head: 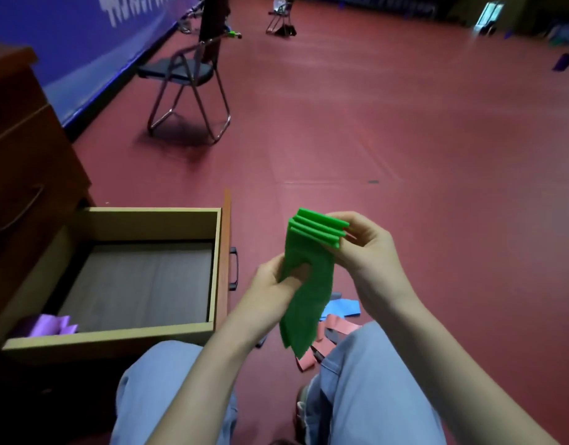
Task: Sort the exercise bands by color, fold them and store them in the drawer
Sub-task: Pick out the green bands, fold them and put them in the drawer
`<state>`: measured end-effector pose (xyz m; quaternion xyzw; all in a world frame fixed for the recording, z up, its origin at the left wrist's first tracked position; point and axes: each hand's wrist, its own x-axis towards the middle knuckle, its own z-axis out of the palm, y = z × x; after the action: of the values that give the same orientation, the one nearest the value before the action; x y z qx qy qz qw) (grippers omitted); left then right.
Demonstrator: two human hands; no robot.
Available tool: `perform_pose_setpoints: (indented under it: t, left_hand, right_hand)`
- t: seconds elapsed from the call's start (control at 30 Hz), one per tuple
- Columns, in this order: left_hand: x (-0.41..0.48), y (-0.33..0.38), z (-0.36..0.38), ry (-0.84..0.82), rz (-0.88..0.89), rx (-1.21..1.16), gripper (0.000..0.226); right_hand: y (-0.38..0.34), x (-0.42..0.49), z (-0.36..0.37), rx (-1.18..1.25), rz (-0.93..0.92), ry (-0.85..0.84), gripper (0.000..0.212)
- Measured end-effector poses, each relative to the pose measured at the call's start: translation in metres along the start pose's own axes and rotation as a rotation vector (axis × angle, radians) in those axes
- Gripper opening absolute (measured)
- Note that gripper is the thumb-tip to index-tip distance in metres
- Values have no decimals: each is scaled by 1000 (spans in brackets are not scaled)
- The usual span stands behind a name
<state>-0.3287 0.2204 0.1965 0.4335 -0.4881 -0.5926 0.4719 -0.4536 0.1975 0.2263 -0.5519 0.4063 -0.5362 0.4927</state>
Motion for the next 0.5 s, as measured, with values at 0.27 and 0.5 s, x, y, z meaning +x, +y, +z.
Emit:
perform_pose_setpoints:
  t: [0.27,0.5]
  left_hand:
    - [-19,5,-4,151,7,-135,24]
    - [-40,8,-7,143,-91,-184,24]
  right_hand:
    - [-8,-18,-1,-249,-87,-220,23]
    - [10,-44,5,-175,49,-213,24]
